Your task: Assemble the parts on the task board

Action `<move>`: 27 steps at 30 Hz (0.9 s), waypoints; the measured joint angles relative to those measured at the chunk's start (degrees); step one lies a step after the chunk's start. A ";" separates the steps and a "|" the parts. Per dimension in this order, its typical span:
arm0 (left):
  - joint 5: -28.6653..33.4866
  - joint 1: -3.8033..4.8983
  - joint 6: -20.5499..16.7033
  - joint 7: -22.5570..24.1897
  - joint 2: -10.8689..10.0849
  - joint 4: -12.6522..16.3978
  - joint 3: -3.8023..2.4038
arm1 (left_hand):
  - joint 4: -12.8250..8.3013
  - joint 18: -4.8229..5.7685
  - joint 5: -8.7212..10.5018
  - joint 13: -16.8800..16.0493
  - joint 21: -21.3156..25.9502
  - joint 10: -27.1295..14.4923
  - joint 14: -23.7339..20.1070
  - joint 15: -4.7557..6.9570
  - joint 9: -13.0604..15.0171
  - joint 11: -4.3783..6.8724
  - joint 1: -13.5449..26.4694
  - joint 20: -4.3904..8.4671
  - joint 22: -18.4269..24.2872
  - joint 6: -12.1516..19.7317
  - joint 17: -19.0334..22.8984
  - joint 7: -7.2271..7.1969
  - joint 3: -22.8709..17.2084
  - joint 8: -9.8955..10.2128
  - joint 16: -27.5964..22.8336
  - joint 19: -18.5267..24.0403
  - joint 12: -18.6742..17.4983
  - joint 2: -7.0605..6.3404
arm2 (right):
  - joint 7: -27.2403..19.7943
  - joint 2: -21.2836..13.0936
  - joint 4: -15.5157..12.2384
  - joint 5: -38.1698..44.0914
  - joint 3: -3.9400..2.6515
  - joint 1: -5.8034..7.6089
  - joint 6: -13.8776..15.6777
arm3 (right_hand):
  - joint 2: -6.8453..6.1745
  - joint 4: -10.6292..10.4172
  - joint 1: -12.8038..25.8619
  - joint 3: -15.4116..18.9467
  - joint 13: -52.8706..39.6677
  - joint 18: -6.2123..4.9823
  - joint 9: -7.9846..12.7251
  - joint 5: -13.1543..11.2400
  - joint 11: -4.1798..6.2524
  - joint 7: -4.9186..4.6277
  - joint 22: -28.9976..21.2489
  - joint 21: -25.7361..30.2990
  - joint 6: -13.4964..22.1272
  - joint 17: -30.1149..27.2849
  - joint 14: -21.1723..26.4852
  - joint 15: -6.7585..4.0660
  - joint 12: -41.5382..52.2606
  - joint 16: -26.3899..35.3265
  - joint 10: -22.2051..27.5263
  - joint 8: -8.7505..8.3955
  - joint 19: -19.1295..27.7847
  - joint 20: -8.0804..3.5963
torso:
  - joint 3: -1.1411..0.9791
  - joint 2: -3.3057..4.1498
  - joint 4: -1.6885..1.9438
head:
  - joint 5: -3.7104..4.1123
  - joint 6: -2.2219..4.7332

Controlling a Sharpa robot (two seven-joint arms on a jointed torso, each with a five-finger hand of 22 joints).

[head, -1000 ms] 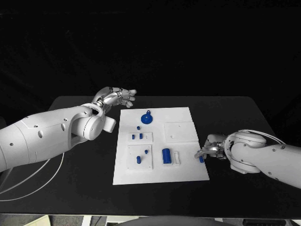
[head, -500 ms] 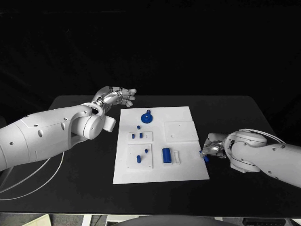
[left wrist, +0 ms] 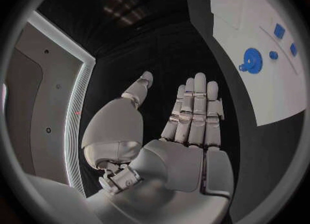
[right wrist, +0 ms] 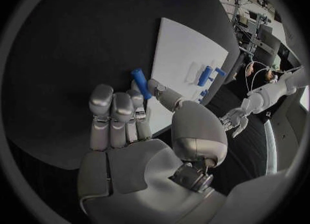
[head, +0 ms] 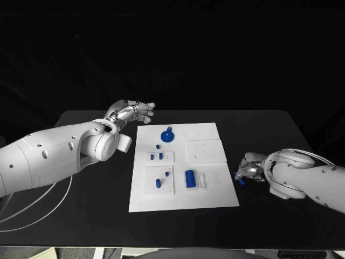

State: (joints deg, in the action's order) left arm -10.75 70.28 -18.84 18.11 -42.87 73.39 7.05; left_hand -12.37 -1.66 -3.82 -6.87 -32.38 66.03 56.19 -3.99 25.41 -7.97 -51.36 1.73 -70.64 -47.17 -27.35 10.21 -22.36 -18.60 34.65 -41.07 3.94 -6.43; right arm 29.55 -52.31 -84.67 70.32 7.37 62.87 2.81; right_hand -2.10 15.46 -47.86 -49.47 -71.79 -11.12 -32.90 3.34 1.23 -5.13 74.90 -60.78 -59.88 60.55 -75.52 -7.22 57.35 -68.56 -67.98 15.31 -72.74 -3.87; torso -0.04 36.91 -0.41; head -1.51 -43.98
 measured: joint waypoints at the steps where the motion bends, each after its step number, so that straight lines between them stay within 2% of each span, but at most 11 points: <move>1: 0.00 0.00 0.00 0.00 -0.01 0.00 0.00 | 0.00 0.00 0.00 0.00 0.00 0.00 0.00 0.00 0.00 0.00 0.00 0.00 0.00 0.00 0.00 0.00 0.00 0.00 0.00 0.00 0.00 0.00 | 0.10 -0.26 -0.40 -0.10 -0.16 0.29 0.03 | 0.01 -0.08 0.01 -0.07 0.00 0.00 -0.01 0.00 0.00 0.17 0.00 0.00 -0.18 0.00 0.00 0.00 0.00 0.00 0.00 0.02 0.00 0.00 | 0.01 0.00 0.00 | -0.01 0.02; 5: 0.00 0.00 0.01 -0.02 -0.01 0.00 0.00 | 0.00 0.00 0.00 0.00 0.00 0.00 0.00 0.00 0.00 0.00 0.00 0.00 -0.05 0.00 0.00 0.00 0.00 0.00 0.00 0.00 0.00 0.00 | 0.32 -0.78 -3.13 -1.08 -0.77 2.40 0.22 | 0.19 -0.20 0.19 -0.19 0.00 0.00 -0.01 0.00 0.00 0.20 0.00 0.00 -0.22 0.00 0.00 0.00 0.00 0.00 0.00 0.18 0.00 0.00 | 0.02 -0.02 0.00 | -0.07 0.12; 7: 0.00 0.00 0.02 -0.03 0.01 -0.01 0.01 | 0.00 0.01 0.00 0.00 0.00 0.00 0.00 0.00 -0.01 0.00 0.00 0.00 -0.05 0.00 0.00 0.00 0.00 0.00 0.00 0.00 0.00 0.00 | 0.33 -0.49 -4.29 -2.39 -0.84 3.22 0.36 | 0.48 -0.20 0.48 -0.20 0.00 0.00 -0.02 0.00 0.01 0.37 0.01 0.00 -0.38 0.00 0.00 0.00 0.00 0.00 -0.01 0.18 -0.03 0.03 | 0.02 -0.02 0.00 | -0.08 0.15; 10: 0.00 0.00 0.03 -0.05 0.12 -0.01 0.02 | 0.00 0.01 0.00 0.00 0.00 0.00 0.00 0.00 -0.05 0.00 0.00 0.00 -0.05 0.00 0.00 0.00 0.00 0.00 0.00 0.00 0.00 0.00 | 0.33 0.54 -5.19 -4.81 -0.81 3.42 0.42 | 0.94 -0.23 0.97 -0.16 0.00 -0.02 -0.02 -0.01 0.04 0.40 0.05 -0.24 -0.41 0.03 0.00 0.00 0.00 0.00 -0.04 0.18 -0.20 0.21 | 0.02 -0.02 0.00 | -0.08 0.21; 16: -0.01 0.00 0.07 -0.09 0.18 0.02 0.03 | 0.00 0.01 0.00 0.00 0.00 0.00 0.00 0.00 -0.05 0.00 0.00 0.00 -0.04 0.00 0.01 0.00 0.00 0.00 0.00 0.00 0.00 0.00 | 0.24 3.54 -6.20 -9.11 -0.67 3.36 0.30 | 1.01 -0.71 2.03 0.31 0.01 -0.05 -0.06 -0.01 0.22 0.50 0.04 -0.24 -0.69 0.08 -0.10 0.09 -0.01 0.00 -0.22 0.52 -0.20 0.21 | 0.02 -0.01 0.06 | -0.16 0.34; 19: -0.02 0.00 0.08 -0.12 0.19 0.02 0.04 | 0.00 0.01 0.00 0.00 0.00 0.00 0.00 0.00 -0.05 0.00 0.00 0.00 -0.04 0.00 -0.05 0.00 0.00 0.00 0.00 0.00 0.00 -0.01 | 0.21 4.67 -6.05 -10.31 -0.37 3.37 0.29 | 1.36 -0.93 2.79 0.54 0.01 -0.35 -0.40 -0.01 0.23 0.43 0.04 -0.24 -0.77 0.15 -0.11 0.10 -0.01 -0.16 -0.22 0.66 -0.20 0.21 | 0.02 0.00 0.06 | -0.19 0.34; 24: -0.02 0.00 0.11 -0.15 0.23 0.05 0.04 | 0.00 0.01 0.00 -0.01 0.00 0.00 0.00 0.00 -0.05 0.00 -0.01 0.00 -0.04 0.00 -0.04 0.00 0.00 0.00 -0.23 0.00 0.00 -0.01 | 0.20 6.74 -5.14 -11.55 0.79 3.33 0.27 | 1.49 -0.93 3.08 0.54 0.01 -0.41 -0.40 -0.01 0.23 0.42 0.04 -0.24 -0.77 0.21 -0.11 0.11 -0.01 -0.21 -0.23 0.69 -0.20 0.21 | 0.05 0.00 0.07 | -0.21 0.28; 27: -0.01 0.00 0.12 -0.18 0.24 0.06 0.05 | 0.00 0.01 0.00 -0.01 0.00 0.00 0.00 0.00 -0.04 0.00 -0.01 0.00 -0.04 0.00 -0.04 0.00 0.00 -0.22 -0.23 0.00 0.00 -0.01 | 0.22 7.89 -4.37 -11.77 1.09 2.95 0.27 | 1.53 -0.93 3.13 0.54 0.01 -0.43 -0.39 -0.01 0.23 0.42 0.04 -0.24 -0.77 0.21 -0.12 0.11 -0.01 -0.21 -0.22 0.69 -0.20 0.22 | 0.04 0.01 0.07 | -0.24 0.24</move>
State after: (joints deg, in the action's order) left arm -10.76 70.28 -18.72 17.93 -42.64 73.45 7.10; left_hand -12.37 -1.64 -3.82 -6.88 -32.38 66.03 56.19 -3.99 25.37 -7.97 -51.37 1.73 -70.69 -47.17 -27.39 10.21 -22.37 -18.82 34.42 -41.07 3.94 -6.45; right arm 29.77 -44.42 -89.04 58.55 8.46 65.82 3.07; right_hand -0.57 14.53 -44.73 -48.92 -71.79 -11.55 -33.29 3.32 1.45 -4.71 74.94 -61.02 -60.66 60.76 -75.64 -7.11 57.34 -68.77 -68.20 15.99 -72.94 -3.65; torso 0.00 36.92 -0.34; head -1.75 -43.74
